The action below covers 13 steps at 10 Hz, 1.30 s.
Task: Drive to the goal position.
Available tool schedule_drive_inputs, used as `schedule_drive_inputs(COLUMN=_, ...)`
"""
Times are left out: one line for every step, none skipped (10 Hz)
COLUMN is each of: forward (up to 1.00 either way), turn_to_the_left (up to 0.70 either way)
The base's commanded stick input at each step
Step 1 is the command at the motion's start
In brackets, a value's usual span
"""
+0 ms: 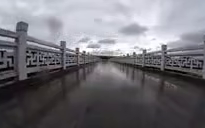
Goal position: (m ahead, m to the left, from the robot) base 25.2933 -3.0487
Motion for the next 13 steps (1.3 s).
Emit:
schedule_drive_inputs(forward=0.40, turn_to_the_left=0.07)
schedule_drive_inputs(forward=0.40, turn_to_the_left=0.12)
schedule_drive_inputs(forward=0.40, turn_to_the_left=0.18)
schedule_drive_inputs(forward=0.40, turn_to_the_left=0.20)
schedule_drive_inputs(forward=0.40, turn_to_the_left=0.15)
schedule_drive_inputs(forward=0.40, turn_to_the_left=0.10)
schedule_drive_inputs(forward=0.40, turn_to_the_left=0.04)
schedule_drive_inputs(forward=0.40, turn_to_the_left=0.00)
schedule_drive_inputs(forward=0.40, turn_to_the_left=0.00)
schedule_drive_inputs(forward=0.40, turn_to_the_left=0.00)
schedule_drive_inputs(forward=0.40, turn_to_the_left=0.00)
schedule_drive_inputs(forward=0.40, turn_to_the_left=0.00)
schedule_drive_inputs(forward=0.40, turn_to_the_left=0.00)
